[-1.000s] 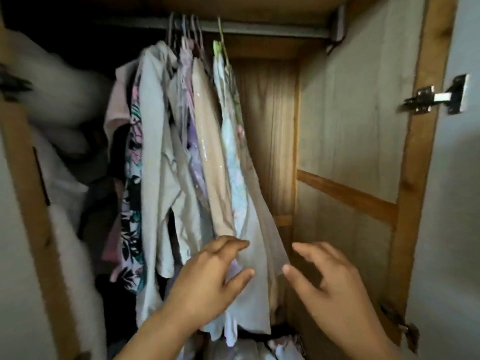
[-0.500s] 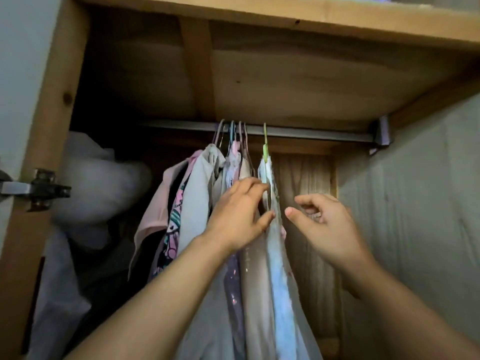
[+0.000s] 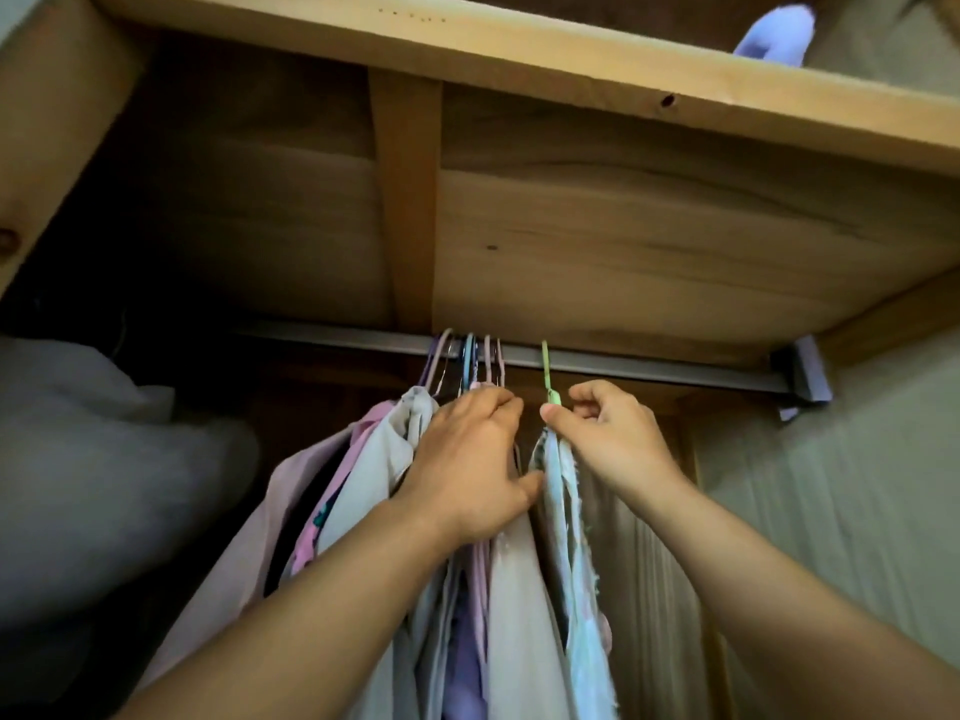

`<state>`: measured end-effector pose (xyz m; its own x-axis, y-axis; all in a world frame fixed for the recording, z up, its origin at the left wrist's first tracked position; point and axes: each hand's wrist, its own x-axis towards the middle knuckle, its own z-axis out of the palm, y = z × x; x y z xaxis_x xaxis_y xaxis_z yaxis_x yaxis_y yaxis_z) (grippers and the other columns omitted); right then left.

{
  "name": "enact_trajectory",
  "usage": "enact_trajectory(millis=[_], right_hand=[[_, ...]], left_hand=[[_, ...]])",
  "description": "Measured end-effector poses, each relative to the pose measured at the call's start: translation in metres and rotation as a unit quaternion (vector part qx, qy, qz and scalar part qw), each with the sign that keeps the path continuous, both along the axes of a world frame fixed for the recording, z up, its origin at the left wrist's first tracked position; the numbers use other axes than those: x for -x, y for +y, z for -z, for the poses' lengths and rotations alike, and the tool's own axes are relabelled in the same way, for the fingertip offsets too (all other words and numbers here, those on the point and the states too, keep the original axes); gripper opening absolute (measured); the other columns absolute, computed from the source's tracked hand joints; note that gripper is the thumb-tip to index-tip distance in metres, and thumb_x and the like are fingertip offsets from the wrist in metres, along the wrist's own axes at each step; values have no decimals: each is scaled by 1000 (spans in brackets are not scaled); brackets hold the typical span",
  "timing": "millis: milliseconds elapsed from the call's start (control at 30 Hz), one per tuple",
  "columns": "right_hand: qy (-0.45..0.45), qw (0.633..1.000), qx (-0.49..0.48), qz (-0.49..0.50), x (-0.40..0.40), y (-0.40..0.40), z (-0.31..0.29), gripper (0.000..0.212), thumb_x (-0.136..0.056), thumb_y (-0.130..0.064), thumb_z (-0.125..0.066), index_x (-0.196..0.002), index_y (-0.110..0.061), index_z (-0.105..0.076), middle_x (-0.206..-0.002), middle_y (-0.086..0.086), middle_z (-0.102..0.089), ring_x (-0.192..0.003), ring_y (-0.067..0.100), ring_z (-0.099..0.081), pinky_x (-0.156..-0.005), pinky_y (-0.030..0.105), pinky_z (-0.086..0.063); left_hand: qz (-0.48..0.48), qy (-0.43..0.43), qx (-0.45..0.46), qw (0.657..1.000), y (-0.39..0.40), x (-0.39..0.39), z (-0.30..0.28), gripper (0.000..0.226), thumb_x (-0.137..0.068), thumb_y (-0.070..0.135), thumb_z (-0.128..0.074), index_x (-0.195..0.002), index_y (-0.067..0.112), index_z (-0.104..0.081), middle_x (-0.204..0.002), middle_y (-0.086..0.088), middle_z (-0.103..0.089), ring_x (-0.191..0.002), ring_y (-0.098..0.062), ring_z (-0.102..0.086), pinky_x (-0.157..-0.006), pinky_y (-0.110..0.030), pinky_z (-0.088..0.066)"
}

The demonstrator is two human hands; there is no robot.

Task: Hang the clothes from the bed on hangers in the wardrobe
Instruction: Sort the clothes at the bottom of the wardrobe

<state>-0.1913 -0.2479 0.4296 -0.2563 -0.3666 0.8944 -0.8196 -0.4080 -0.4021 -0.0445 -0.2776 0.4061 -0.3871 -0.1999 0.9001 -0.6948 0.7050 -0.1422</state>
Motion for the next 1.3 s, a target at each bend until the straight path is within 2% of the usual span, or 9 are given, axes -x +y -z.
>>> enact_trajectory(millis=[133, 300, 400, 533, 600, 767, 867, 1200, 1300], right_hand=[[-4, 999, -39, 5, -2, -21, -9, 45, -84, -41, -65, -120, -17, -54, -106, 1, -58, -97, 17, -55, -76, 25, -38], [-61, 994, -78, -52, 2, -42, -18, 59, -84, -30, -66, -136, -19, -41, -124, 4, -53, -112, 24, -54, -96, 34, -43], [-133, 973, -81, -172, 0, -50, -25, 56, -86, -1, -55, -138, -8, -36, -103, 14, -60, -81, 25, -60, -80, 35, -50], [-205, 954, -90, -201, -5, -44, -36, 8, -85, 0, -59, -91, -2, -54, -67, 11, -49, -51, 17, -44, -54, 30, -39], [-224, 960, -74, -150, -3, -45, -41, 14, -84, -7, -63, -77, -5, -51, -63, 8, -43, -47, 17, -39, -50, 27, -34], [-142, 989, -7, -28, 3, -48, -38, 25, -91, -11, -52, -68, -3, -51, -61, 9, -38, -54, 18, -35, -53, 27, -27], [-106, 994, 15, -28, 10, -44, -35, 28, -94, -10, -47, -91, 14, -62, -71, 12, -48, -65, 19, -42, -60, 26, -27], [-6, 999, 37, -30, 25, -16, -40, 27, -97, -16, -47, -72, -12, -56, -61, -2, -46, -57, 11, -41, -53, 25, -31], [-12, 997, 50, -56, 43, -1, -26, 18, -95, -16, -50, -85, -10, -64, -62, -5, -51, -61, 11, -47, -67, 28, -39]], left_hand=[[-69, -34, -18, 997, -11, -6, 1, 92, -85, 53, -55, -151, 16, -3, -158, 5, 9, -141, -16, 22, -113, -32, 12], [-83, -37, -32, 995, -19, -16, 6, 93, -84, 51, -57, -151, 15, -1, -157, 5, 13, -141, -14, 22, -112, -28, 9], [-97, -35, -20, 995, -22, -19, 9, 90, -86, 51, -55, -151, 16, -5, -157, 5, 12, -142, -14, 21, -114, -28, 5], [-103, -35, -18, 994, -23, -22, 12, 86, -87, 50, -53, -151, 18, -5, -157, 6, 12, -141, -14, 22, -114, -30, 4], [-95, -32, -21, 995, -23, -22, 13, 86, -88, 50, -53, -151, 19, -4, -157, 7, 12, -141, -14, 23, -114, -31, 4], [-86, -34, -14, 996, -20, -24, 14, 84, -89, 51, -50, -151, 20, -3, -157, 7, 11, -141, -13, 24, -114, -30, 5], [-84, -31, -2, 996, -18, -22, 13, 83, -89, 52, -50, -151, 20, -5, -157, 8, 9, -141, -14, 23, -114, -29, 4], [-106, -31, 12, 994, 1, -12, 4, 76, -90, 51, -49, -150, 22, -13, -157, 5, -2, -144, -20, 14, -116, -34, -2], [-184, -38, 79, 979, 9, -1, 9, 66, -88, 41, -52, -144, 13, -32, -153, -12, -20, -144, -29, -6, -116, -44, -4]])
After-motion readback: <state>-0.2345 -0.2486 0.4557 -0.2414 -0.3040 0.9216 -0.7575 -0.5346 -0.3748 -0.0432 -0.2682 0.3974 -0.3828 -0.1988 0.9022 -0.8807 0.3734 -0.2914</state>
